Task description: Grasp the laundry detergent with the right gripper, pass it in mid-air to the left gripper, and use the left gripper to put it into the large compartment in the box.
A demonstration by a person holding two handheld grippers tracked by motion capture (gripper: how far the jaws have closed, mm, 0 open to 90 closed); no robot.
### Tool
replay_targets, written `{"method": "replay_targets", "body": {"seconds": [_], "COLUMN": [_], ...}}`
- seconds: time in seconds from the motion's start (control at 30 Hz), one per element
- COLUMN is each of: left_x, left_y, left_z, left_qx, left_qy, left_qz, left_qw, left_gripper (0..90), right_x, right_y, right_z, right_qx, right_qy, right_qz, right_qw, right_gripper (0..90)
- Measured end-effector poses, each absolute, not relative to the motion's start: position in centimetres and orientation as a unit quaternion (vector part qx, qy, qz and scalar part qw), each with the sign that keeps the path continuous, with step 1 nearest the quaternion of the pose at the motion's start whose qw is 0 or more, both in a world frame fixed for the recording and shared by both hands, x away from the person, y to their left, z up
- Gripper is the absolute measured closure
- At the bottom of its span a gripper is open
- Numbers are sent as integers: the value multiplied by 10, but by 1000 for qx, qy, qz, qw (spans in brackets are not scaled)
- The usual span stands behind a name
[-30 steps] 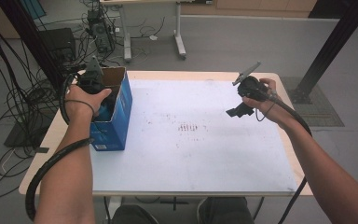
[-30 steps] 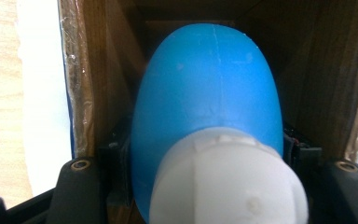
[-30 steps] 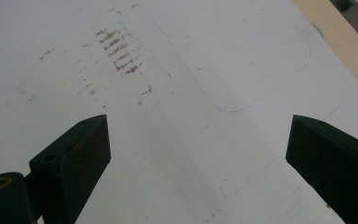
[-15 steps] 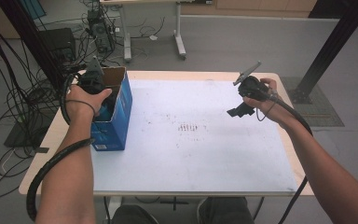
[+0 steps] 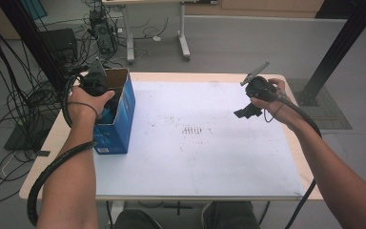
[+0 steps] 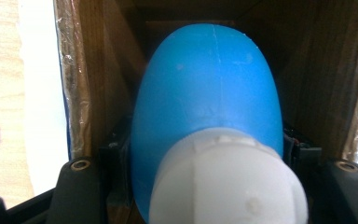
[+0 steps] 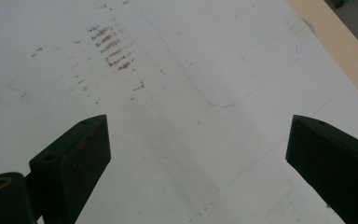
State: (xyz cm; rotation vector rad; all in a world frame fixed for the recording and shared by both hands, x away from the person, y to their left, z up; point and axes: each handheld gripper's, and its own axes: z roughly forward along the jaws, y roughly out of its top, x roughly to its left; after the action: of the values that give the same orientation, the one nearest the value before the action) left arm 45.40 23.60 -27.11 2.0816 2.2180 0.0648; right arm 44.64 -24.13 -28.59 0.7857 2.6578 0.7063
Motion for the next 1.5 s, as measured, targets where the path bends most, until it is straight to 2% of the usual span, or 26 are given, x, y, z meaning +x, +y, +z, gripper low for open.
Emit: {"method": "replay_targets", "body": {"seconds": [1.5], "left_x": [455], "left_y": [235], "left_z": [-272], "left_qx": [684], "left_qy": [728], "left_qz": [19], "left_qw": [47], "left_gripper": [360], "right_x": [445], "right_y": [-243], "right_z": [-289], "right_qx": [272], "right_qy": [920], "right_qz": [243], "right_qw": [141], "right_gripper": [64]}}
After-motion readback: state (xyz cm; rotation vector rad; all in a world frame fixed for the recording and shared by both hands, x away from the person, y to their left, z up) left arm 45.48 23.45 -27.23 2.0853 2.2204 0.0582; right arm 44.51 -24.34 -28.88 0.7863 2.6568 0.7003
